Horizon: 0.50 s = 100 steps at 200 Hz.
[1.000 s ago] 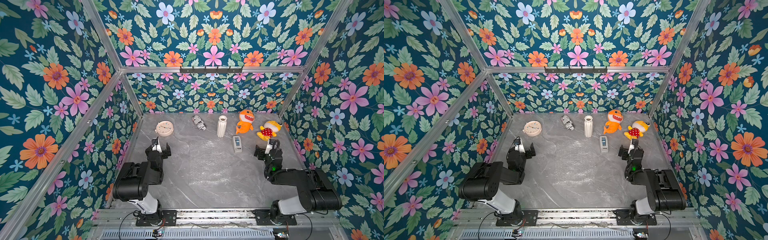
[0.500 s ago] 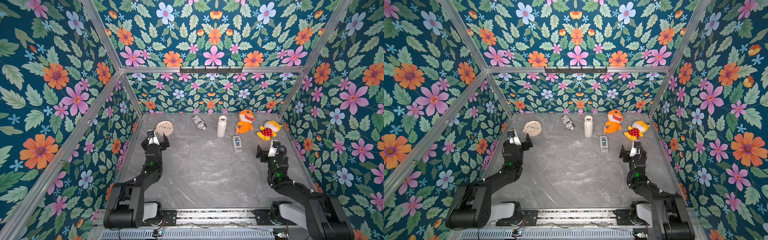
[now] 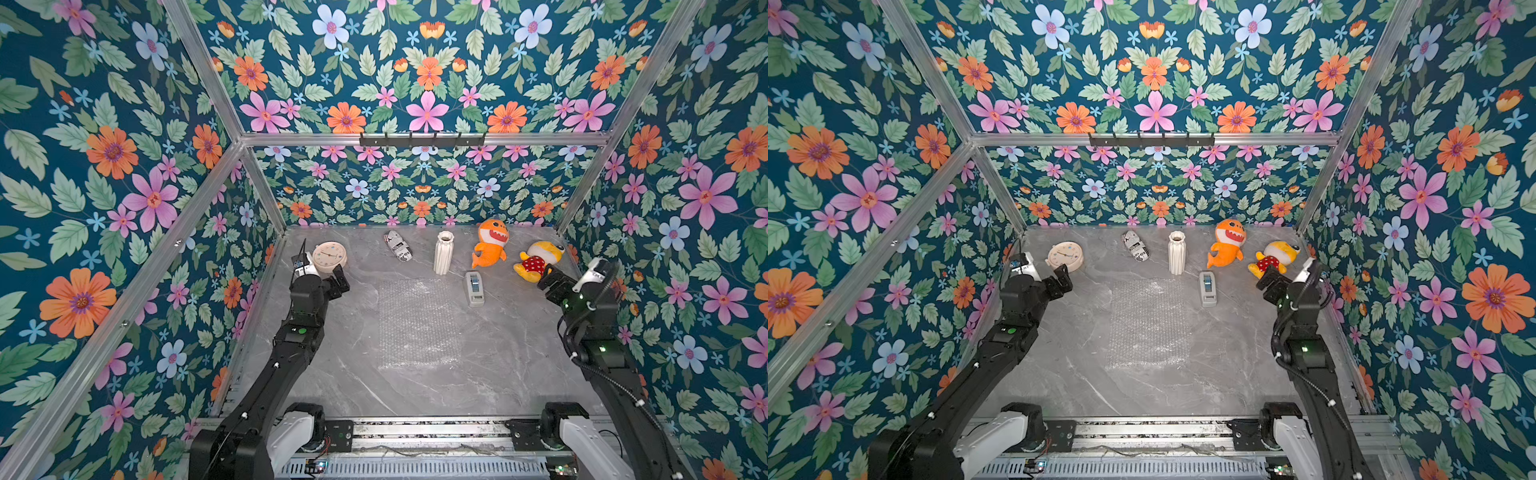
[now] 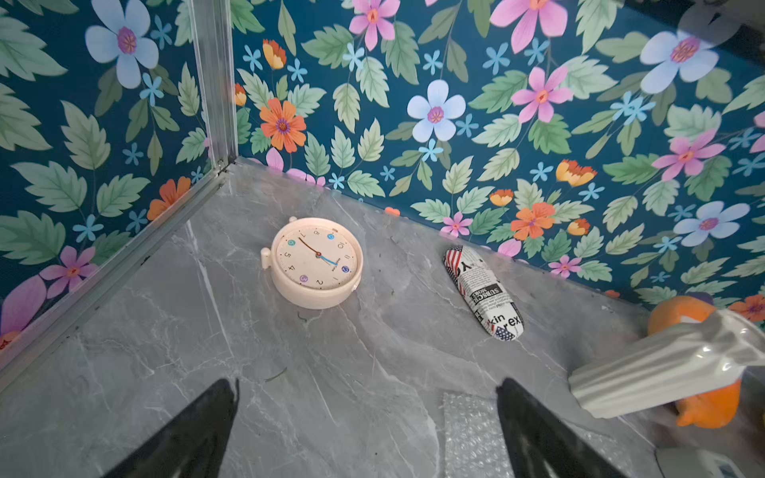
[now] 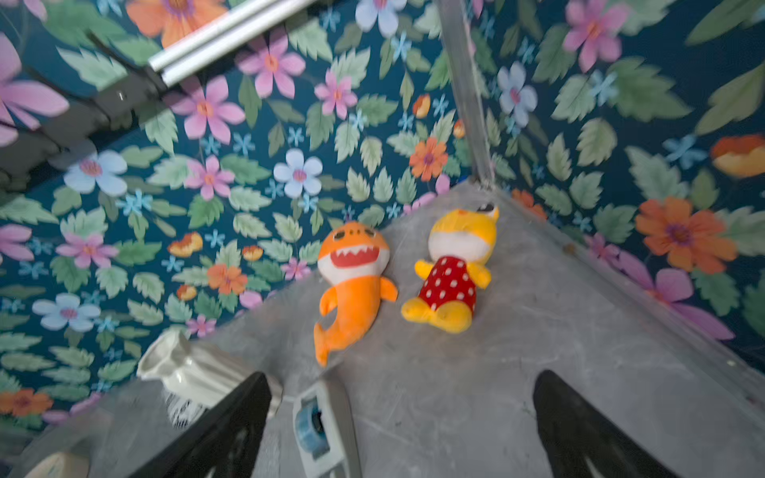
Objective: Wrap vases in bubble wrap
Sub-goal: Pick up the vase from the center of the board.
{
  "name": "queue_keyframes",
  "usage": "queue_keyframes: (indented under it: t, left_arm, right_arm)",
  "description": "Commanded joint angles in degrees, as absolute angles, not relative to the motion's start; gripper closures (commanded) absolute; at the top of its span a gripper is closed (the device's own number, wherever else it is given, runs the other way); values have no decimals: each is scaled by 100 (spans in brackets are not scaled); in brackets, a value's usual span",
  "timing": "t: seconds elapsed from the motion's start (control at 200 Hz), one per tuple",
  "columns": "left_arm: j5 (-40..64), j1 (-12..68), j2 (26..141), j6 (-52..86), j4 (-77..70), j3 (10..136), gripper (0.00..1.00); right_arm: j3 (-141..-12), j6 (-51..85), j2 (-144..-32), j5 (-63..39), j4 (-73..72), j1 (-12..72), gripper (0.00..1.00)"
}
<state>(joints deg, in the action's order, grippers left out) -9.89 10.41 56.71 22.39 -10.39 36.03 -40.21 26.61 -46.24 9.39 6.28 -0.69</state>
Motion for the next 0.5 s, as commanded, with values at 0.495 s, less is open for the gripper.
queue_keyframes:
  t: [0.495]
  left_arm:
    - [-1705,2915,6996,3964,-1986,2613,13]
  right_arm:
    - [-5605,1887,-8124,-1280,-709,1575,1]
